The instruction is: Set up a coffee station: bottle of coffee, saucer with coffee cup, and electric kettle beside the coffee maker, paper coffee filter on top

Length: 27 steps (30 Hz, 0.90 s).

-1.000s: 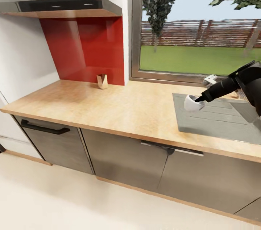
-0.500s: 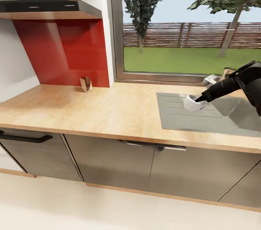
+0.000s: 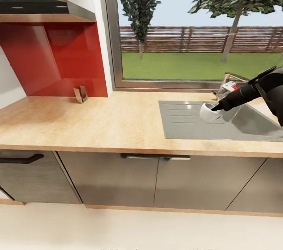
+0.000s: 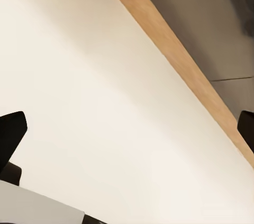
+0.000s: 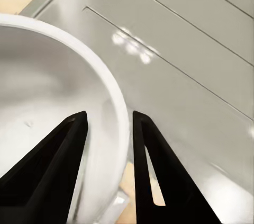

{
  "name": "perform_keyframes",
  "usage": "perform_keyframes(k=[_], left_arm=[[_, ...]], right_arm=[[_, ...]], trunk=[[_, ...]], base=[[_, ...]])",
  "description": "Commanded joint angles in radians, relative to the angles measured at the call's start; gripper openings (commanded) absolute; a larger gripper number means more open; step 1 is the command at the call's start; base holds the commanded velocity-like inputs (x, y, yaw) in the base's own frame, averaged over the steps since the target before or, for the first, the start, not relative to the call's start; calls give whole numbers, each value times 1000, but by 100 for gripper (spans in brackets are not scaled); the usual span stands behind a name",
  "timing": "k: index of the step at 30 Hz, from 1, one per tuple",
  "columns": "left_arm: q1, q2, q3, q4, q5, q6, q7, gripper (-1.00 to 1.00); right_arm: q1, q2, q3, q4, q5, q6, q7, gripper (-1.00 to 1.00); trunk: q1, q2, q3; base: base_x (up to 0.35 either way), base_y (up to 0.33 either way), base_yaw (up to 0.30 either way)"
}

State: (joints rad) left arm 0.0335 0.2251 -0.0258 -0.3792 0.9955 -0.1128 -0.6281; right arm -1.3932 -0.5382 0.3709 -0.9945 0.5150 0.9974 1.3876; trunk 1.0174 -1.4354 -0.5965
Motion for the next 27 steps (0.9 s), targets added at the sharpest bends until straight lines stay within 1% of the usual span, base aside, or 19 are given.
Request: perform_keyframes(k=[1, 6, 13, 23, 27], left_arm=[[0, 0, -3, -1, 2, -4, -1, 100], [0, 0, -2, -1, 2, -4, -1, 100], [0, 0, -2, 0, 3, -4, -1, 100], [0, 0, -2, 0, 3, -4, -1, 100], [0, 0, -2, 0, 3, -4, -1, 100]], right_arm=[[-2, 0, 2, -1, 10, 9, 11, -100], [-2, 0, 2, 0, 10, 9, 11, -100], [-1, 0, 2, 0, 11, 9, 11, -100], [-1, 0, 2, 5, 10, 9, 11, -100], [-1, 0, 2, 6, 10, 9, 11, -100]], trunk=[[0, -1, -1], [0, -1, 1], [0, -1, 5], [0, -1, 6], [0, -1, 8]], base=[[-100, 244, -21], [-81, 179, -133], [-11, 23, -217], [-1, 1, -27], [0, 0, -101]])
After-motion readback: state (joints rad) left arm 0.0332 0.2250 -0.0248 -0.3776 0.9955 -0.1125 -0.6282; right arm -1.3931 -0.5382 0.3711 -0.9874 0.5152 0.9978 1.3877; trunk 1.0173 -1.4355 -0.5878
